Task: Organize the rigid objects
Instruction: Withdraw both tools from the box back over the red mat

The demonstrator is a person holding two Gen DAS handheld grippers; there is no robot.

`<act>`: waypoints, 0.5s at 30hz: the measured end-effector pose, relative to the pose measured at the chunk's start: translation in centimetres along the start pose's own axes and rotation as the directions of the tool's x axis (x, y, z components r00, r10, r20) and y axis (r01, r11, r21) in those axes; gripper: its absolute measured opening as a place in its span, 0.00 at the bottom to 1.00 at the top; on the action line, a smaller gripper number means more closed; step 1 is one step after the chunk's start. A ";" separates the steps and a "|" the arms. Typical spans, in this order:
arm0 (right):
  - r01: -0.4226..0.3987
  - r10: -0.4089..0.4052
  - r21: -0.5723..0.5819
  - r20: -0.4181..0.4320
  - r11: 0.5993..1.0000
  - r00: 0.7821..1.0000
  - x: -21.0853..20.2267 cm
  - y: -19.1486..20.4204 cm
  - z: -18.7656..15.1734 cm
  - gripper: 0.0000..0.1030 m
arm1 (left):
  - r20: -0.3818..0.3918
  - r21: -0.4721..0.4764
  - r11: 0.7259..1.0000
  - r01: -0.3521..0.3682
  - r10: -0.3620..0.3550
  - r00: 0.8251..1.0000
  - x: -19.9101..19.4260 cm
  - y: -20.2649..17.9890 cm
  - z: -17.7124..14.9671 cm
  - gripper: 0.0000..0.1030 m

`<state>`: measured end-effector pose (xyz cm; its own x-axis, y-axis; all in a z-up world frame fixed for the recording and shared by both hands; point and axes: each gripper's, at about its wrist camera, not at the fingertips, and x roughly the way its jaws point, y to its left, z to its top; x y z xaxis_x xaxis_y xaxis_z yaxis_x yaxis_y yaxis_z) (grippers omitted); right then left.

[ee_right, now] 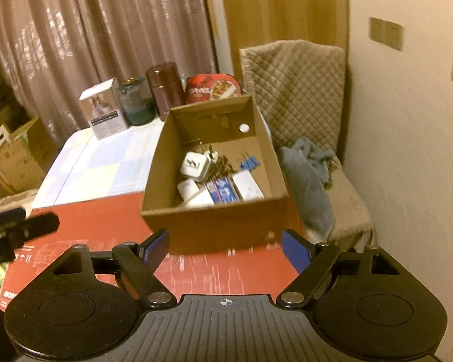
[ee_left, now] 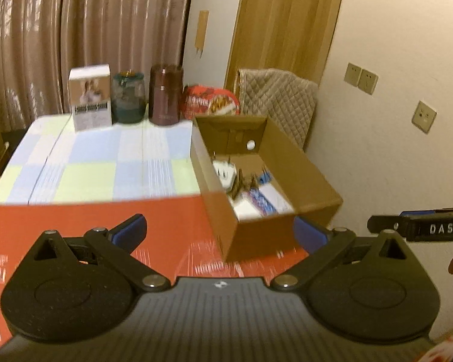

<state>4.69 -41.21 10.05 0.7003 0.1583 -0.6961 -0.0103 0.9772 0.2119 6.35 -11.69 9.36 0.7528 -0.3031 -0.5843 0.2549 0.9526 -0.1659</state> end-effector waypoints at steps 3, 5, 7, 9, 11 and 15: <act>0.019 -0.019 0.009 0.010 1.000 1.000 -1.5 0.0 -1.8 0.76 | -0.020 0.001 1.000 -0.007 0.007 1.000 -1.1 -0.3 -1.7 0.98; 0.026 -0.026 0.015 0.022 1.000 0.999 -2.5 0.1 -2.8 0.76 | -0.024 -0.006 1.000 -0.018 0.018 1.000 -1.8 -0.4 -2.7 0.98; 0.028 -0.028 0.026 0.020 0.999 0.999 -3.2 0.0 -3.6 0.76 | -0.033 -0.018 0.999 -0.031 0.031 0.999 -2.4 -0.4 -3.5 0.98; 0.023 -0.023 0.041 0.016 0.999 1.000 -3.7 0.0 -4.4 0.77 | -0.042 -0.021 0.999 -0.045 0.044 0.998 -2.9 -0.6 -4.3 0.98; 0.009 -0.009 0.052 0.010 0.999 1.000 -3.9 0.1 -5.0 0.77 | -0.049 -0.020 0.998 -0.054 0.052 0.997 -3.4 -1.0 -5.0 0.98; -0.002 0.002 0.028 -0.002 1.000 1.000 -4.3 0.8 -6.0 0.77 | -0.059 -0.017 0.998 -0.058 0.057 0.997 -4.1 -1.6 -6.0 0.98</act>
<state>-2.59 -40.29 9.06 0.6988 0.1608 -0.6970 0.0082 0.9725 0.2327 -0.80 -11.85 7.30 0.7292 -0.2464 -0.6385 0.2001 0.9689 -0.1454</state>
